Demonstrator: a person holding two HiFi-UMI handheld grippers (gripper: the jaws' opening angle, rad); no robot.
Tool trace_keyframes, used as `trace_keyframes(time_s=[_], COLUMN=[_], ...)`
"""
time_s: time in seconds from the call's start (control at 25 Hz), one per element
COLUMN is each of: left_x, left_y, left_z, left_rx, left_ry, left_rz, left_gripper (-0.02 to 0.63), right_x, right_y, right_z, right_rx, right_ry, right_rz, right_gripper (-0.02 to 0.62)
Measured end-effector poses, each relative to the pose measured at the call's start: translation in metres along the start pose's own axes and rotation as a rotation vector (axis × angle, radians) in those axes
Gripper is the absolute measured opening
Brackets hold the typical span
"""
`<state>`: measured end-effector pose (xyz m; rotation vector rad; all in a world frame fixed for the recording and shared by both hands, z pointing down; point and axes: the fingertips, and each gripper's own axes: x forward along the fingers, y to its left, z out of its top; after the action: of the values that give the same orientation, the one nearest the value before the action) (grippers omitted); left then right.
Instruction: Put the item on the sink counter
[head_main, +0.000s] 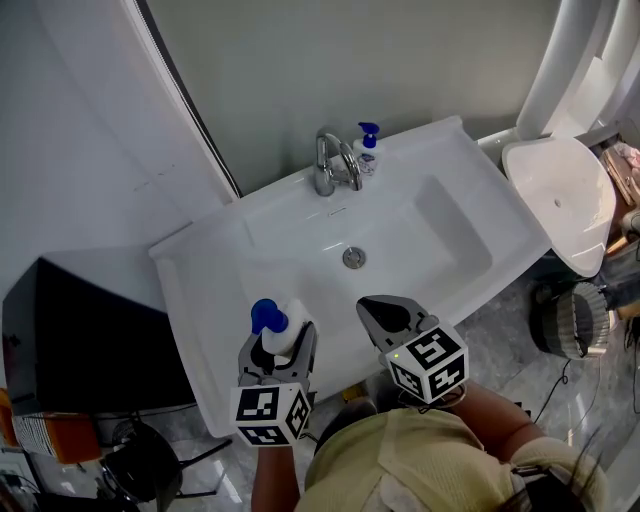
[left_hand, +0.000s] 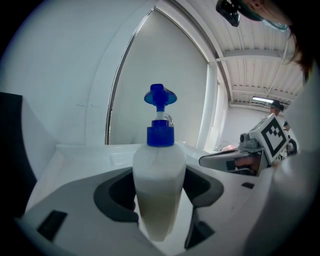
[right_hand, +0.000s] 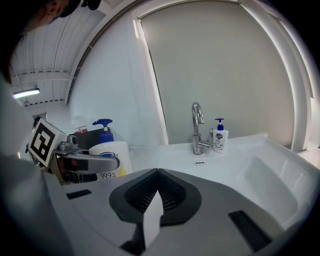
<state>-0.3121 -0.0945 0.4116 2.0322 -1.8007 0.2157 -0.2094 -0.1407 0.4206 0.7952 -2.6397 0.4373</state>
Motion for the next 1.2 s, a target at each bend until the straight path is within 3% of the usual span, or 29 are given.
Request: trace_keyframes(time_s=[0.68, 1.2], left_x=[0.072, 0.131], left_y=[0.014, 0.036], left_z=[0.031, 0.055], left_rx=[0.005, 0.024], left_ry=[-0.014, -0.050], left_rz=[0.085, 0.103], left_gripper=[0.295, 0.295], right_x=[0.027, 0.051], right_y=[-0.051, -0.074], right_z=[0.018, 0.019], right_rx=[-0.005, 0.010], right_ry=[0.022, 0.055], right_rz=[0.077, 0.127], right_gripper=[0.021, 0.021])
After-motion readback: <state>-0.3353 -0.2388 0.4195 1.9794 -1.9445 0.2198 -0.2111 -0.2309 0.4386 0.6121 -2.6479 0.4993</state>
